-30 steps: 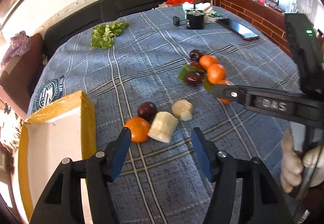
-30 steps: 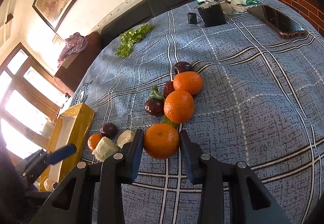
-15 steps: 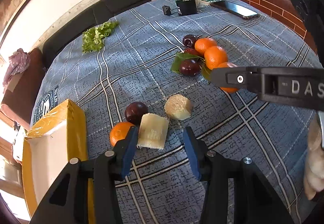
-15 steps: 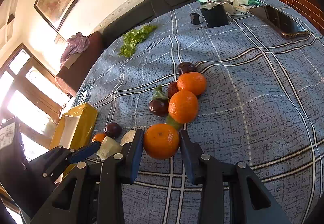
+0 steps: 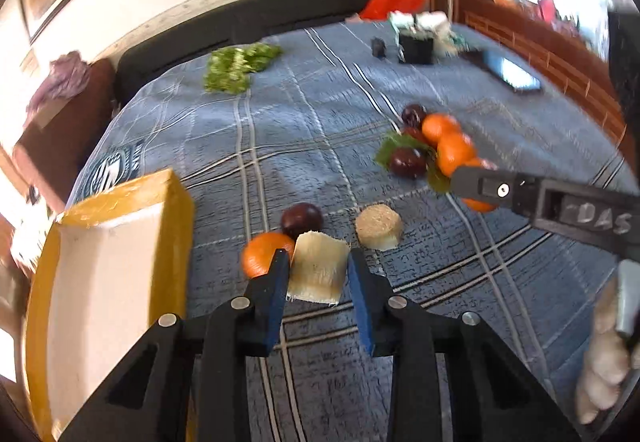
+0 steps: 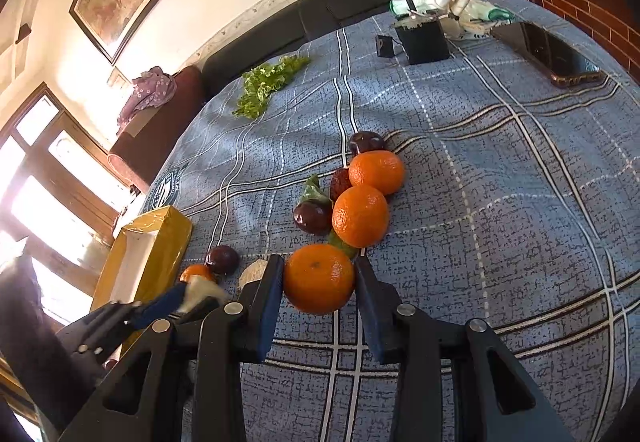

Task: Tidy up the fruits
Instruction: 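Grasp the pale chunk with the left gripper while the right gripper grasps the mandarin, then carry the chunk and mandarin into the tray and open both grippers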

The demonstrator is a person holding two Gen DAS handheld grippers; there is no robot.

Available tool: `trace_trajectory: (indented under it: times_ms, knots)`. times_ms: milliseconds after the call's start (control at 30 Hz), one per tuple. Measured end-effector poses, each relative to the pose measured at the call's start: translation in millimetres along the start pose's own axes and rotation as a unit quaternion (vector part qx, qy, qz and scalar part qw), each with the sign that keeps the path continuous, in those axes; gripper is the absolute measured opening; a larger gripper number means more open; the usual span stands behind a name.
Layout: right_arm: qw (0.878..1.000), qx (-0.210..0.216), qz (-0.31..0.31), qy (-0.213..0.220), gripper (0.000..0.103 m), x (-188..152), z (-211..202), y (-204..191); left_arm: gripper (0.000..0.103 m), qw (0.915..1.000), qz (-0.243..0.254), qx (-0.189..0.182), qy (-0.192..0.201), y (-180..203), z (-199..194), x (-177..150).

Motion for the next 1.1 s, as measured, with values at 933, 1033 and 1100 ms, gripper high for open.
trace_trajectory:
  times_ms: [933, 1033, 1100]
  knots:
    - [0.969, 0.166, -0.153, -0.099, 0.040, -57, 21, -209, 0.029, 0.9596, -0.262, 0.097, 0.031, -245, -121, -83]
    - [0.960, 0.162, -0.191, -0.128, 0.040, -83, 45, -241, 0.029, 0.9539, -0.283, 0.100, 0.010, -263, -107, -94]
    - [0.955, 0.158, -0.204, -0.150, 0.040, -97, 61, -254, 0.029, 0.9519, -0.289, 0.101, -0.007, -271, -97, -102]
Point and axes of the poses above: each gripper's, at about its wrist camera, not at the fingertips, and z roughly the way its jaws point, y to its right, x to its top, the point moved 2 cm from there along z, roughly the way its jaws point, and after that the axes turned 7 degrees about y, right-handed, at the moved point
